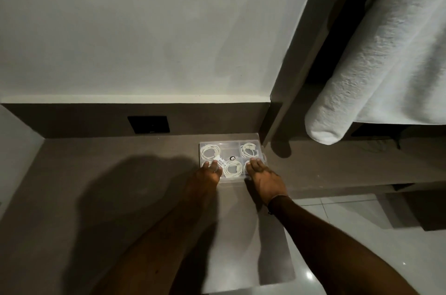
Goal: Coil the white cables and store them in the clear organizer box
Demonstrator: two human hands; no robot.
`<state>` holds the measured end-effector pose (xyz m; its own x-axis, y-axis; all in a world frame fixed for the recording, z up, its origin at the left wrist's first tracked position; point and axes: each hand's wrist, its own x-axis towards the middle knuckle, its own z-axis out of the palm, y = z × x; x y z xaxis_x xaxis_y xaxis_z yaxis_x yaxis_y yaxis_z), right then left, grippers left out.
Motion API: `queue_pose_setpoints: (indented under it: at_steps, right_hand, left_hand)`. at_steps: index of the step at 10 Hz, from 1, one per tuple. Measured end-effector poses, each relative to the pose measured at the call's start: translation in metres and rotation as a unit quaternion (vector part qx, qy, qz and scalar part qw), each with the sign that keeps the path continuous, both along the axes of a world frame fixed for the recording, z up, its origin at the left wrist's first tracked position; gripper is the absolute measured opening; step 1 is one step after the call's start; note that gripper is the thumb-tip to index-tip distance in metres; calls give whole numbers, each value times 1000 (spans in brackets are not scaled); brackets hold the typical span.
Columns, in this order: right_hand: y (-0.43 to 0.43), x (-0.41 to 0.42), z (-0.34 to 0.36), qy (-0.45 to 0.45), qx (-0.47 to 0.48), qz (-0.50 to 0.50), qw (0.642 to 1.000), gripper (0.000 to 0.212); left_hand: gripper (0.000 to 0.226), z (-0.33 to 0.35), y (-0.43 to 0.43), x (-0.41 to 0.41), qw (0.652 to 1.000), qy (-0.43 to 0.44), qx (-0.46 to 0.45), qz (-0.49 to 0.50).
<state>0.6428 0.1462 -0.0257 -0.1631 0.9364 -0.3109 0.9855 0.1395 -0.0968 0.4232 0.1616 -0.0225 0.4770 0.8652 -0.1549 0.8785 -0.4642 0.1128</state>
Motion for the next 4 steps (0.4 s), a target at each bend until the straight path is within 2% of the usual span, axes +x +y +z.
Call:
queue_pose_setpoints:
  at_steps: [2,3,4]
  right_hand:
    - [54,3,0,6,5,-4,1000,61]
    - [51,7,-3,17,-16,-5,1000,64]
    - [52,0,15,32,-7,-2,999,67]
  left_hand:
    - [42,-3,51,-1,999,-5,-20,27]
    - [45,-5,51,-5,999,-1,-37,15]
    - [39,10,48,0,999,-26,-19,33]
